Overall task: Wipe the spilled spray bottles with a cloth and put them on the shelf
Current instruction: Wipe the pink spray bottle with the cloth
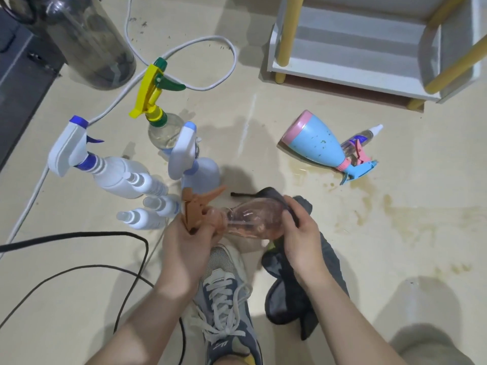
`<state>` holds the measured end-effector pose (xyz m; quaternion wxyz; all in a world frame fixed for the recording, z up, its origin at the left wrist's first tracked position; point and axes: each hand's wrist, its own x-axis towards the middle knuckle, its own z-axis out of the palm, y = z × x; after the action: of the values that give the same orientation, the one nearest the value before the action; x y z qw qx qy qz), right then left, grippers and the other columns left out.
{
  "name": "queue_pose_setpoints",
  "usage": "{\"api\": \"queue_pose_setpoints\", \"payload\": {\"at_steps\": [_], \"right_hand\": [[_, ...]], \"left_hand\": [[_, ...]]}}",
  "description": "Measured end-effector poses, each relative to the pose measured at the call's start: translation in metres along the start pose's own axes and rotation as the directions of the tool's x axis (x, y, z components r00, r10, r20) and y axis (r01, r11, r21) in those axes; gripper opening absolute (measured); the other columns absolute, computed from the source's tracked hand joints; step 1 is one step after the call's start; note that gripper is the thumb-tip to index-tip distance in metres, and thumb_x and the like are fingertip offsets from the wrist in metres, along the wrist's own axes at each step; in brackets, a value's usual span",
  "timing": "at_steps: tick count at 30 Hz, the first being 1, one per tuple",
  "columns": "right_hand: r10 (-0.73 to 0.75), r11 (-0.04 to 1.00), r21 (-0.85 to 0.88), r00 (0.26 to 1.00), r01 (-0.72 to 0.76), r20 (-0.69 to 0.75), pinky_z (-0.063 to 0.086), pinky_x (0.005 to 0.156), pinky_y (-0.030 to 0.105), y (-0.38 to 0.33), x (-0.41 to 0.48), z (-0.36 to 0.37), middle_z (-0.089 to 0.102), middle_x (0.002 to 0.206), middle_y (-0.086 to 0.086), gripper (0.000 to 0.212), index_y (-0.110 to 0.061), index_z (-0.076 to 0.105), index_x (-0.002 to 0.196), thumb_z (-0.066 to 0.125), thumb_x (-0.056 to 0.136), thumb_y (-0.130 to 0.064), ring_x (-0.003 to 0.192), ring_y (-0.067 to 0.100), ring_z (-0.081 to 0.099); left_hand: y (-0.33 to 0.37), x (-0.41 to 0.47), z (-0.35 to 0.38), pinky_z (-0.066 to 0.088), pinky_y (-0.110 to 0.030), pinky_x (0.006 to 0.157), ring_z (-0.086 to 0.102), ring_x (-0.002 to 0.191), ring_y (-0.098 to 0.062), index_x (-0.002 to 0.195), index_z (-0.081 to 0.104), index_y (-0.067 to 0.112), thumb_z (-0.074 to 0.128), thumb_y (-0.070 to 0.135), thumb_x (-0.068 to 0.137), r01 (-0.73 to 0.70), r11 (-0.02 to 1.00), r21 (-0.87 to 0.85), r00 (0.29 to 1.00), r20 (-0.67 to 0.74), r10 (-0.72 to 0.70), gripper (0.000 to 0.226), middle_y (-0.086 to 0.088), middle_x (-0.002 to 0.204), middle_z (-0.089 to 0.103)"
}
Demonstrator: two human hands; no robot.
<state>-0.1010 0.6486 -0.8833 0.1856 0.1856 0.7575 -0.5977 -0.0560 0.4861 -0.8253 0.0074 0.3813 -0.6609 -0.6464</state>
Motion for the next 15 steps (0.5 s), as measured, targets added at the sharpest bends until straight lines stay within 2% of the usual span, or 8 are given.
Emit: {"api": "queue_pose_setpoints", "payload": {"at_steps": [2, 4, 7, 8, 10, 12, 13, 15], "right_hand": [[0.210, 0.959, 0.206, 0.977, -0.197, -0.046, 0.056, 0.091, 0.039, 0.007, -0.007, -0.016, 0.075, 0.102, 0.006, 0.028, -0.013, 0.070, 0.111, 0.057, 0.092, 0.003, 0.097, 0.026, 0.071], [0.284, 0.902, 0.365, 0.954, -0.231, -0.098, 0.057, 0.088, 0.045, 0.000, -0.013, -0.031, 0.074, 0.100, 0.015, 0.023, -0.008, 0.072, 0.105, 0.064, 0.088, 0.005, 0.090, 0.030, 0.072], [0.099, 0.925, 0.377, 0.989, -0.050, -0.112, 0.053, 0.069, 0.039, -0.023, -0.031, -0.026, 0.072, 0.079, 0.015, 0.015, -0.007, 0.072, 0.100, 0.059, 0.094, -0.003, 0.071, 0.023, 0.063], [-0.025, 0.953, 0.300, 0.998, 0.039, -0.053, 0.049, 0.063, 0.035, -0.030, -0.041, -0.014, 0.069, 0.075, 0.010, 0.018, -0.009, 0.072, 0.102, 0.055, 0.097, -0.007, 0.068, 0.020, 0.059], [-0.340, 0.933, -0.085, 0.935, 0.349, 0.100, 0.047, 0.080, 0.027, -0.029, -0.055, 0.014, 0.070, 0.097, -0.013, 0.026, -0.023, 0.070, 0.114, 0.050, 0.099, -0.018, 0.092, 0.005, 0.060], [-0.548, 0.674, -0.426, 0.795, 0.603, 0.259, 0.033, 0.105, 0.030, -0.007, -0.044, 0.030, 0.054, 0.140, -0.016, 0.038, -0.030, 0.059, 0.134, 0.043, 0.099, -0.031, 0.135, 0.001, 0.037], [-0.549, 0.633, -0.471, 0.786, 0.614, 0.286, 0.026, 0.109, 0.033, 0.001, -0.028, 0.032, 0.045, 0.149, -0.014, 0.042, -0.031, 0.053, 0.139, 0.038, 0.100, -0.037, 0.143, 0.002, 0.026], [-0.487, 0.721, -0.445, 0.845, 0.531, 0.218, 0.026, 0.113, 0.040, 0.004, 0.009, 0.033, 0.045, 0.150, -0.006, 0.046, -0.027, 0.051, 0.141, 0.035, 0.100, -0.041, 0.145, 0.012, 0.029]], "left_hand": [[-0.001, -0.002, 0.000, 0.060, -0.027, 0.074, 0.070, 0.085, -0.018, 0.086, 0.063, 0.008, 0.056, 0.012, 0.097, 0.052, 0.995, -0.085, 0.998, -0.016, -0.054, 0.014, 0.004, 0.072, 0.068], [-0.002, -0.004, 0.000, 0.060, -0.029, 0.076, 0.070, 0.088, -0.021, 0.089, 0.063, 0.007, 0.056, 0.014, 0.097, 0.074, 0.993, -0.095, 0.997, -0.021, -0.076, 0.013, 0.001, 0.076, 0.068], [-0.002, -0.009, 0.003, 0.060, -0.027, 0.072, 0.072, 0.084, -0.022, 0.082, 0.064, 0.006, 0.058, 0.016, 0.097, 0.109, 0.986, -0.127, 0.991, -0.058, -0.118, 0.020, -0.003, 0.074, 0.070], [0.000, -0.012, 0.004, 0.060, -0.026, 0.070, 0.073, 0.082, -0.023, 0.079, 0.066, 0.007, 0.058, 0.017, 0.097, 0.119, 0.984, -0.135, 0.989, -0.067, -0.129, 0.022, -0.003, 0.072, 0.071], [0.004, -0.017, 0.008, 0.060, -0.027, 0.071, 0.074, 0.078, -0.024, 0.070, 0.072, 0.012, 0.058, 0.017, 0.097, 0.144, 0.976, -0.162, 0.985, -0.071, -0.157, 0.031, -0.002, 0.069, 0.072], [0.007, -0.020, 0.010, 0.061, -0.030, 0.075, 0.074, 0.078, -0.024, 0.067, 0.076, 0.016, 0.057, 0.017, 0.098, 0.178, 0.964, -0.199, 0.978, -0.077, -0.196, 0.036, -0.007, 0.074, 0.075], [0.006, -0.020, 0.010, 0.061, -0.032, 0.076, 0.074, 0.080, -0.025, 0.071, 0.075, 0.014, 0.057, 0.018, 0.098, 0.188, 0.960, -0.207, 0.974, -0.089, -0.210, 0.032, -0.011, 0.078, 0.075], [0.004, -0.022, 0.011, 0.061, -0.032, 0.076, 0.074, 0.079, -0.027, 0.085, 0.070, 0.004, 0.059, 0.019, 0.096, 0.197, 0.960, -0.202, 0.968, -0.114, -0.222, 0.022, -0.018, 0.084, 0.075]]}}
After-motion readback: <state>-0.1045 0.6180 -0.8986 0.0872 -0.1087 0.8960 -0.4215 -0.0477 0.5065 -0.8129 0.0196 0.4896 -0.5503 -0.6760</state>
